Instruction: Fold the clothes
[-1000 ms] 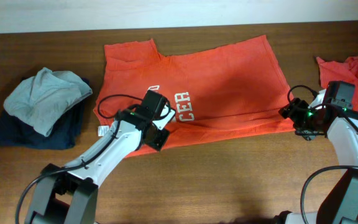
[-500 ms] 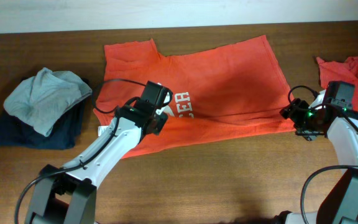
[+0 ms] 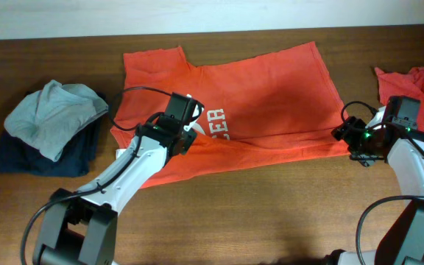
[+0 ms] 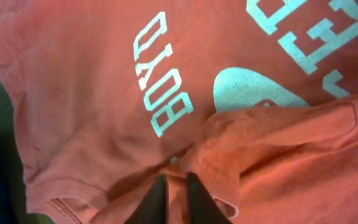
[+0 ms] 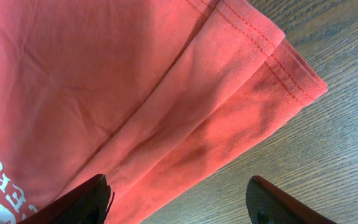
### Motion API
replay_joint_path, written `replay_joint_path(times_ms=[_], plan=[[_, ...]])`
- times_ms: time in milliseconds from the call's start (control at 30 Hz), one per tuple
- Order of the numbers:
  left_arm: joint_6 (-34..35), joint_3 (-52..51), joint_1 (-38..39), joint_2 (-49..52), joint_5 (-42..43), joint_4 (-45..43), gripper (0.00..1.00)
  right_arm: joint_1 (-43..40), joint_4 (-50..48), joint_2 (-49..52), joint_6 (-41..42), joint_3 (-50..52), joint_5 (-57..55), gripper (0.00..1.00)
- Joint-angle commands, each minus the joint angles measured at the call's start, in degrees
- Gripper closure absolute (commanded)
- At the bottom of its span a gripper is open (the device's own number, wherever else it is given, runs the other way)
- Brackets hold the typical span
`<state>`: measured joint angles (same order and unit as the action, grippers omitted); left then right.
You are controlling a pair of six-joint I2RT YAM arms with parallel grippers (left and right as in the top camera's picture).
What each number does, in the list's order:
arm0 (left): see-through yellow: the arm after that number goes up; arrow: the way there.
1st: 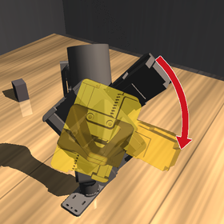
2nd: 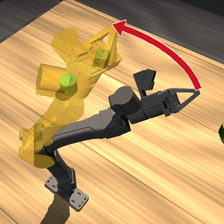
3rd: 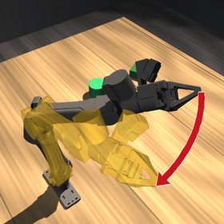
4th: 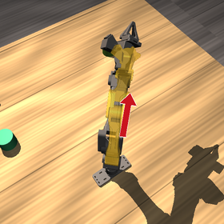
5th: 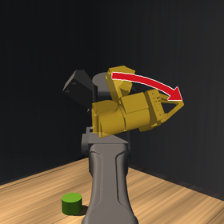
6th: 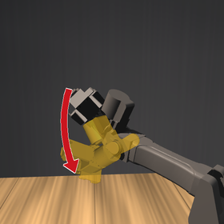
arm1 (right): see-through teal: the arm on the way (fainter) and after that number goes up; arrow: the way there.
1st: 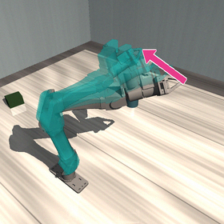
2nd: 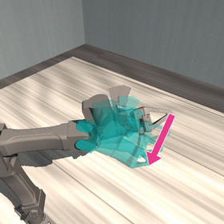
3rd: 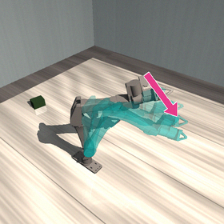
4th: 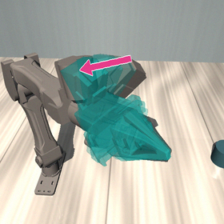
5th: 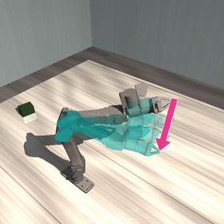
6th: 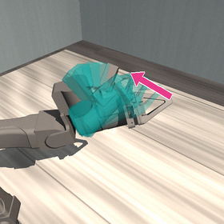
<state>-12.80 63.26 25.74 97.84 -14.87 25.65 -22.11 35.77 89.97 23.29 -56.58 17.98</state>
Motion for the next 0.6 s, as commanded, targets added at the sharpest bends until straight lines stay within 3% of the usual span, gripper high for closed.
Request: replay_joint_path(times_ms=[0, 200, 333, 567], plan=[[-1.0, 1.1, -0.4, 0.7, -0.3, -3.1, 1.00, 0.3, 0.0, 0.2, -0.6, -1.1, -0.7, 0.25], [-0.5, 1.1, -0.4, 3.0, 1.0, -5.4, 0.99, 0.3, 0.1, 0.2, -0.6, -1.1, -0.7, 0.25], [3.0, 1.4, -0.3, 2.4, 1.0, 0.7, 0.76, 0.3, 0.2, 0.2, -0.6, -1.1, -0.7, 0.25], [7.0, 1.4, -0.2, -2.2, 2.4, 9.9, 0.69, 0.3, 0.2, 0.2, -0.6, -1.1, -0.7, 0.25]])
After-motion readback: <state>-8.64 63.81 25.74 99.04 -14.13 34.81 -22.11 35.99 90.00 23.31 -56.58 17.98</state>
